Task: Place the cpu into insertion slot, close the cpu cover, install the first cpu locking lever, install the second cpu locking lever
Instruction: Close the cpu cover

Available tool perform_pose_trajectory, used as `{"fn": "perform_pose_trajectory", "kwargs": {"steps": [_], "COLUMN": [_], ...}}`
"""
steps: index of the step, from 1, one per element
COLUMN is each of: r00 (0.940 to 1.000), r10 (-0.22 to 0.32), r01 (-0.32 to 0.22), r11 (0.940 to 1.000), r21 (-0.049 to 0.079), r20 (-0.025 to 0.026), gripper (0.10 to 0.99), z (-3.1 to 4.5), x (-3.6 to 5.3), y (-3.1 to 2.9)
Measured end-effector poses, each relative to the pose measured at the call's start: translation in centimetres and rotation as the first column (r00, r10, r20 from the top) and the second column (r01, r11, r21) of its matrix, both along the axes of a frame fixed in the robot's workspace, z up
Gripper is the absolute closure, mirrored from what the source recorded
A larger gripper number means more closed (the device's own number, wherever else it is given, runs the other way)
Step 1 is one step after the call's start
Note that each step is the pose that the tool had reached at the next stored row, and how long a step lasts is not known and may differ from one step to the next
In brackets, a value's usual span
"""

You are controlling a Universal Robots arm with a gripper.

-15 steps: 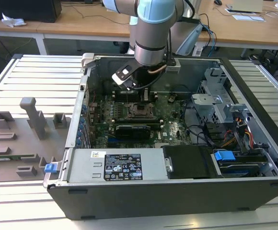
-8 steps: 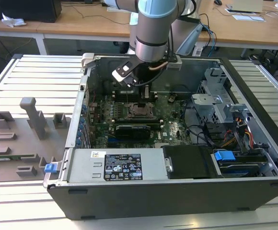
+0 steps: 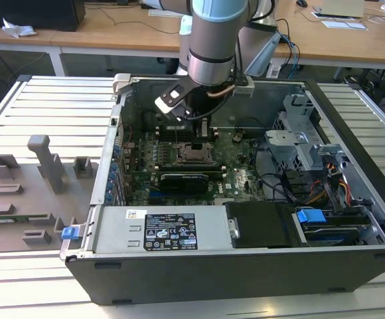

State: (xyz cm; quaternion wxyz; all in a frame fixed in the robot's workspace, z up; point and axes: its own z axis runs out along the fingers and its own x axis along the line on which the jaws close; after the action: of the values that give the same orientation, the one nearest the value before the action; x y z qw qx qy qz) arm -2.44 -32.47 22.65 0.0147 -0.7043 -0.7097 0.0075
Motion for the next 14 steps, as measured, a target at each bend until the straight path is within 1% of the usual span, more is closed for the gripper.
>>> {"fn": "perform_pose_trajectory", "kwargs": {"steps": [2,3,4,5,6,7,8,13,14], "r00": [1.0000,1.0000,1.0000,1.0000,1.0000,1.0000,1.0000,1.0000,1.0000], "r10": [0.000,0.000,0.000,0.000,0.000,0.000,0.000,0.000,0.000], "r01": [0.000,0.000,0.000,0.000,0.000,0.000,0.000,0.000,0.000], "r11": [1.0000,1.0000,1.0000,1.0000,1.0000,1.0000,1.0000,1.0000,1.0000], "r21": [0.000,0.000,0.000,0.000,0.000,0.000,0.000,0.000,0.000], "r20": [0.0000,0.0000,0.0000,0.0000,0.0001,0.0000,0.0001,0.0001,0.0000], "gripper": [0.980,0.980,0.980,0.980,0.980,0.980,0.980,0.980,0.980], "z": [0.05,0.30,0.71,1.26,2.28,3.48,4.13,5.51,5.63], "x": [0.00,-0.01,-0.01,0.00,0.00,0.00,0.00,0.00,0.00], "y": [-0.29,-0.32,-0.32,-0.32,-0.32,-0.32,-0.32,-0.32,-0.32]}}
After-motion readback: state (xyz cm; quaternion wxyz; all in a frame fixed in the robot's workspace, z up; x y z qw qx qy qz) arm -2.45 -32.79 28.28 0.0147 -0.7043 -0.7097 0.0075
